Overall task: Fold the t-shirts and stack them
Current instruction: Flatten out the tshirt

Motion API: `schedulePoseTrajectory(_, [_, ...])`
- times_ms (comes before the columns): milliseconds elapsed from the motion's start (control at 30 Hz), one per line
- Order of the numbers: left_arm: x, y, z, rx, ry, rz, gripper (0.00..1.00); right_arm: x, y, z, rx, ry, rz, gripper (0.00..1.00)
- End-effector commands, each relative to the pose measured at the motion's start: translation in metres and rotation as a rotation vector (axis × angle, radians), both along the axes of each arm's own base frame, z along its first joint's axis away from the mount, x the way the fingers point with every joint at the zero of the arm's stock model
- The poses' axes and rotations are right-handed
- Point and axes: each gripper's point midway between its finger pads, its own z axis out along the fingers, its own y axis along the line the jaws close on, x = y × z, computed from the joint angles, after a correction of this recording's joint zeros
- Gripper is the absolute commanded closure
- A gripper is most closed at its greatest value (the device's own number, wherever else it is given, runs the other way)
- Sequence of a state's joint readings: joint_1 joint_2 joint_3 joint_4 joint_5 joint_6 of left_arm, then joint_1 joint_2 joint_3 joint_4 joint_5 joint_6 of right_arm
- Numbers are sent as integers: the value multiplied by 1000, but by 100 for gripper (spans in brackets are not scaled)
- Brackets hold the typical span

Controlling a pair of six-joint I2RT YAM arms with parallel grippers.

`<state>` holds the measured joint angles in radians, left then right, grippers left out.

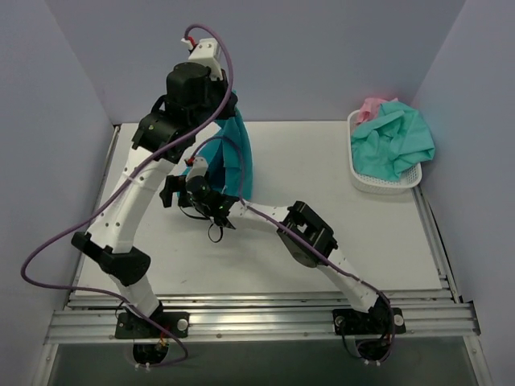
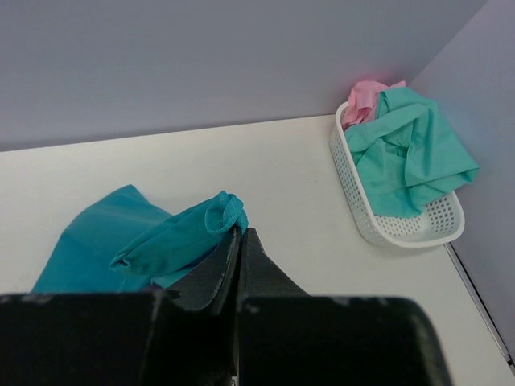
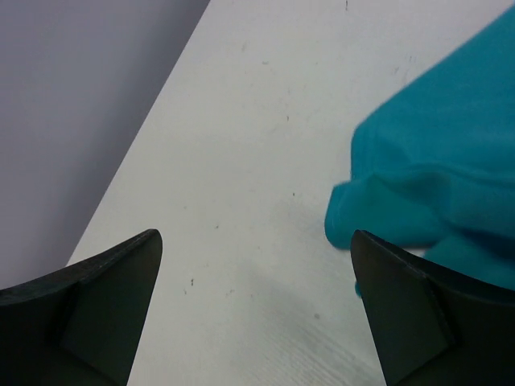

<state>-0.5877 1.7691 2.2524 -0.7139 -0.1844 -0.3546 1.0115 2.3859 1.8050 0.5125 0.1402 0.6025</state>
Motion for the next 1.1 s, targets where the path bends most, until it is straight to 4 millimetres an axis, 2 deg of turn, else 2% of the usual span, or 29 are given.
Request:
schedulePoseTrajectory(0, [-21, 18, 34, -44, -73, 19, 98, 22, 15, 6, 82, 15, 32, 0])
schedulePoseTrajectory(33, [-23, 20, 36, -47, -78, 24, 98, 25, 16, 5, 87, 20, 31, 0])
schedulePoseTrajectory(67, [-28, 24, 44, -61, -98, 27, 98, 29, 21, 13, 106, 17, 31, 0])
schedulePoseTrajectory(100, [-29, 26, 45, -63, -104, 30, 98, 29, 22, 4, 95, 25, 31, 0])
schedulePoseTrajectory(267, [-26, 32, 33, -31, -93, 65, 98, 34, 15, -15, 68, 57, -16, 0])
schedulePoseTrajectory(367, [-19, 31, 24, -13, -83, 79, 98, 33, 3, -26, 26, 75, -48, 0])
schedulePoseTrajectory(433, [-14, 30, 18, -7, -75, 83, 98, 30, -6, -25, 6, 80, -63, 0])
schedulePoseTrajectory(500, [-9, 27, 10, 3, -63, 86, 98, 27, -13, -13, -3, 76, -73, 0])
schedulePoseTrajectory(533, [-5, 26, 5, 8, -56, 89, 98, 23, -21, -23, -36, 83, -87, 0])
schedulePoseTrajectory(567, [-3, 26, 4, 8, -52, 89, 98, 21, -26, -23, -49, 83, -98, 0])
schedulePoseTrajectory(600, [-2, 26, 3, 8, -51, 91, 98, 21, -32, -12, -45, 74, -113, 0])
schedulePoseTrajectory(633, [0, 26, 0, 10, -47, 93, 98, 21, -45, -22, -80, 80, -150, 0])
schedulePoseTrajectory(733, [6, 28, -6, 12, -38, 101, 98, 25, -67, -19, -110, 67, -217, 0])
schedulePoseTrajectory(767, [7, 26, -8, 13, -33, 98, 98, 25, -76, -27, -134, 76, -231, 0])
schedulePoseTrajectory(867, [12, 27, -15, 24, -25, 106, 98, 26, -85, -24, -149, 83, -243, 0])
schedulePoseTrajectory(967, [17, 28, -19, 29, -19, 115, 98, 21, -91, -7, -145, 73, -251, 0])
schedulePoseTrajectory(1067, [21, 29, -22, 27, -15, 119, 98, 16, -95, 1, -151, 71, -256, 0])
